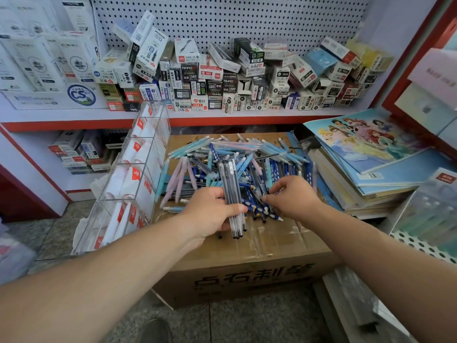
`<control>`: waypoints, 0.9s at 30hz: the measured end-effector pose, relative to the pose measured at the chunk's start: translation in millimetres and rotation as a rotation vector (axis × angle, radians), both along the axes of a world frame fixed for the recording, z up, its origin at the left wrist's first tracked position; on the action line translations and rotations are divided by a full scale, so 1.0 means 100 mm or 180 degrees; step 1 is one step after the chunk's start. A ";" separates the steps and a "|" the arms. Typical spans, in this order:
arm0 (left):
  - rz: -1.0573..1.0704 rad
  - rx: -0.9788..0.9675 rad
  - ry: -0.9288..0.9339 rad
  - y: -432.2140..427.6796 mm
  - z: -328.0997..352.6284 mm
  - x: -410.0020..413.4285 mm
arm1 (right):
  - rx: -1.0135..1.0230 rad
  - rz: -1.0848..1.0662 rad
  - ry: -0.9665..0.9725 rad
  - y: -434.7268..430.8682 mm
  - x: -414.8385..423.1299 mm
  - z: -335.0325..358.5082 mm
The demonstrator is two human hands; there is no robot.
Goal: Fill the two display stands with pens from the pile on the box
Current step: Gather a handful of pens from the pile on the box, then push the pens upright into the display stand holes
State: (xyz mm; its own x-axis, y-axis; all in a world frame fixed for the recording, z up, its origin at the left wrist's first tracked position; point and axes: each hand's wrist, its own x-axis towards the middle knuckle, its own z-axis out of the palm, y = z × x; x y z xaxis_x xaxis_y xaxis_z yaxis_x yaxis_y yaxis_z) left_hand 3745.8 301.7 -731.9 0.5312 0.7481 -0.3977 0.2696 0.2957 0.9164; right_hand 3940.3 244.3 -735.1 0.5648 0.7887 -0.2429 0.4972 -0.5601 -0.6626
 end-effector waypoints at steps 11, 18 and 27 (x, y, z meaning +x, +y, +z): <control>-0.0316 0.0005 -0.0140 -0.26 0.14 0.33 | 0.0573 -0.0326 0.1263 -0.76 0.24 0.35; -0.0922 0.0123 -0.0424 -0.89 0.52 0.86 | 0.0873 -0.0356 0.0361 -1.81 0.37 0.97; -0.1971 0.0624 -0.0842 -2.17 1.10 1.57 | 0.1400 -0.1253 -0.0517 -3.75 0.37 1.30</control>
